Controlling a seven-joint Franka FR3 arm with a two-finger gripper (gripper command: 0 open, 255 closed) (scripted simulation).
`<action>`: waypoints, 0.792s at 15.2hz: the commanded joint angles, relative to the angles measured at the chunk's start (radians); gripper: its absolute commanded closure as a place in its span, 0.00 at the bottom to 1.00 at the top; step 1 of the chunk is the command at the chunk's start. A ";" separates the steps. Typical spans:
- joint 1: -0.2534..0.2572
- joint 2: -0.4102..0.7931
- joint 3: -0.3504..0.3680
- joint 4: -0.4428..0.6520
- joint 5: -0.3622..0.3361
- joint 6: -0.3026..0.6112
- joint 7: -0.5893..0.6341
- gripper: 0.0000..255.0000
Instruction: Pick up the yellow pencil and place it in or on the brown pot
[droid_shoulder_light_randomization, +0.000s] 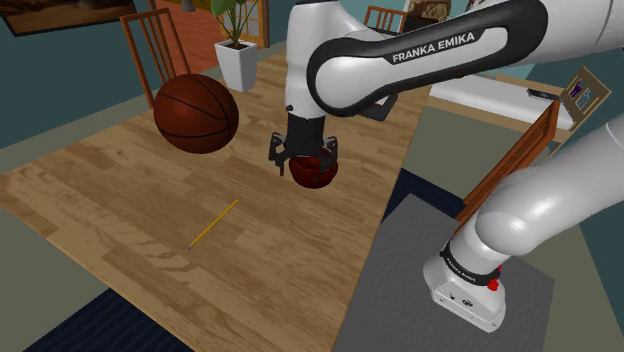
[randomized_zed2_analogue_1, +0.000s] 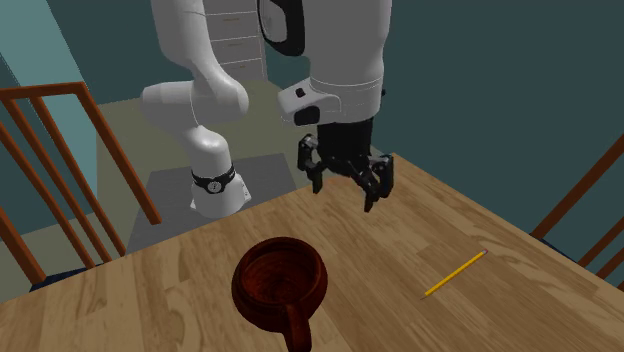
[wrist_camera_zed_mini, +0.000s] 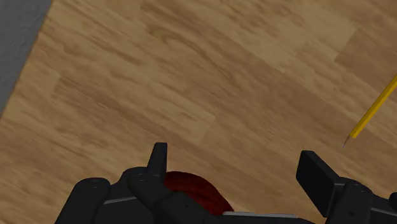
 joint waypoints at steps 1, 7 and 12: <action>-0.018 0.098 0.048 0.061 -0.037 0.035 0.126 0.00; -0.016 0.394 0.107 0.256 -0.217 0.095 0.481 0.00; 0.065 0.630 0.060 0.459 -0.356 0.091 0.732 0.00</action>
